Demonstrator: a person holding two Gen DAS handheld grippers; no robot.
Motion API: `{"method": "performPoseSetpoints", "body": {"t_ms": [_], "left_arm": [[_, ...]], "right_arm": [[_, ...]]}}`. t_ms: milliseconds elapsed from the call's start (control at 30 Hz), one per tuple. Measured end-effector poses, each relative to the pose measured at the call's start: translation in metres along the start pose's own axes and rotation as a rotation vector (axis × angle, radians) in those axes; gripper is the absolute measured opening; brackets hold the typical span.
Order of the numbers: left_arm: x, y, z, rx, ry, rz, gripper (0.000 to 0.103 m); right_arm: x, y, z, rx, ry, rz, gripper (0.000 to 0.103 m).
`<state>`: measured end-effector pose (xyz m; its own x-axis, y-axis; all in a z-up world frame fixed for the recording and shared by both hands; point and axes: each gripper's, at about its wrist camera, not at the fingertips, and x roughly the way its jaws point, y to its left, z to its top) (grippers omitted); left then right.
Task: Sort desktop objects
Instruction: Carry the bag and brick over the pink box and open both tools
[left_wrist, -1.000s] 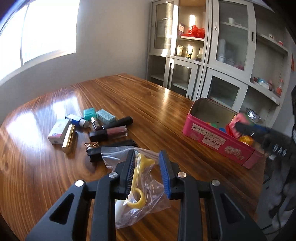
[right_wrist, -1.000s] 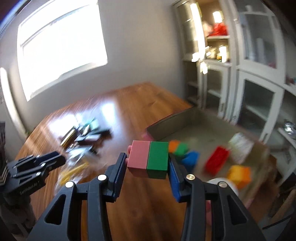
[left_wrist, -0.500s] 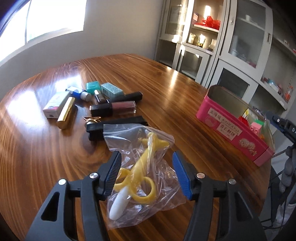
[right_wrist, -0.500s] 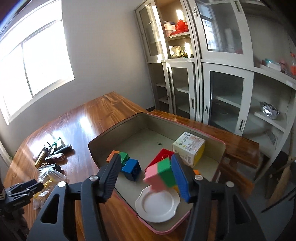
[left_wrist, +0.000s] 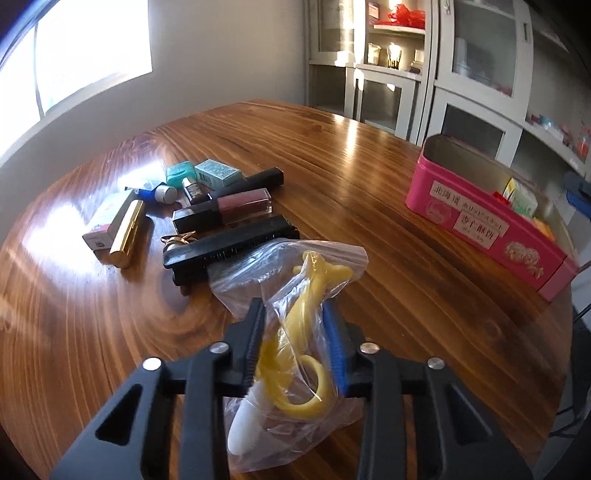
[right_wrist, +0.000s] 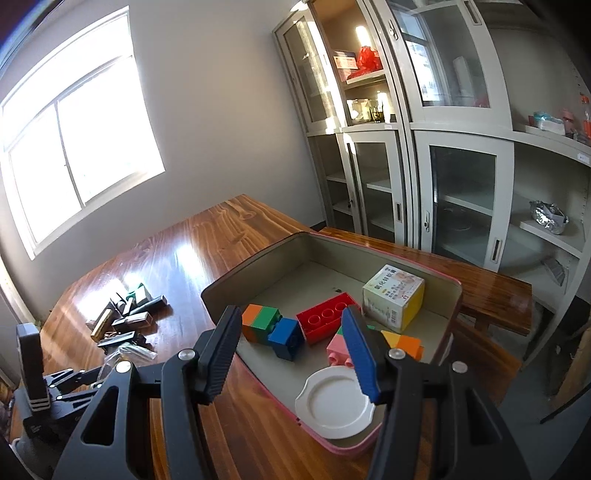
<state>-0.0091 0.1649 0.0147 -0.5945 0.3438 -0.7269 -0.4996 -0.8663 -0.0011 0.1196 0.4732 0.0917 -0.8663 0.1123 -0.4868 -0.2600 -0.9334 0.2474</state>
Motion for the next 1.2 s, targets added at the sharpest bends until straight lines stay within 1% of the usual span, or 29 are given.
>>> {"method": "performPoseSetpoints", "body": {"t_ms": [67,167,300,433,600,733,967,1133,1167,1200], "left_arm": [[-0.001,-0.001,-0.001,0.001,-0.006,0.001,0.030],[-0.008,-0.009,0.000,0.002,-0.021,-0.027,0.028],[-0.023,-0.028,0.013,0.036,-0.065,-0.056,0.025],[-0.035,-0.053,0.037,0.080,-0.115,-0.109,0.025],[-0.037,-0.087,0.068,0.117,-0.144,-0.187,0.025],[-0.031,-0.120,0.095,0.164,-0.167,-0.247,0.025],[-0.013,-0.164,0.135,0.210,-0.202,-0.312,0.025],[0.012,-0.178,0.152,0.174,-0.170,-0.382,0.026],[0.016,-0.180,0.154,0.170,-0.160,-0.392,0.027],[0.022,-0.180,0.155,0.160,-0.144,-0.408,0.032]], "right_arm": [[-0.003,-0.002,0.000,0.003,-0.006,0.004,0.061],[-0.009,-0.005,0.001,0.011,-0.021,0.007,0.061],[-0.017,-0.014,0.003,0.026,-0.042,-0.001,0.061],[-0.021,-0.026,0.003,0.045,-0.047,-0.015,0.061],[-0.027,-0.041,0.002,0.067,-0.046,-0.030,0.061],[-0.034,-0.052,0.001,0.081,-0.045,-0.043,0.061],[-0.042,-0.064,-0.001,0.087,-0.038,-0.058,0.061],[-0.042,-0.069,-0.001,0.099,-0.035,-0.063,0.061],[-0.041,-0.068,-0.001,0.100,-0.032,-0.061,0.061],[-0.039,-0.068,-0.001,0.100,-0.029,-0.059,0.061]]}}
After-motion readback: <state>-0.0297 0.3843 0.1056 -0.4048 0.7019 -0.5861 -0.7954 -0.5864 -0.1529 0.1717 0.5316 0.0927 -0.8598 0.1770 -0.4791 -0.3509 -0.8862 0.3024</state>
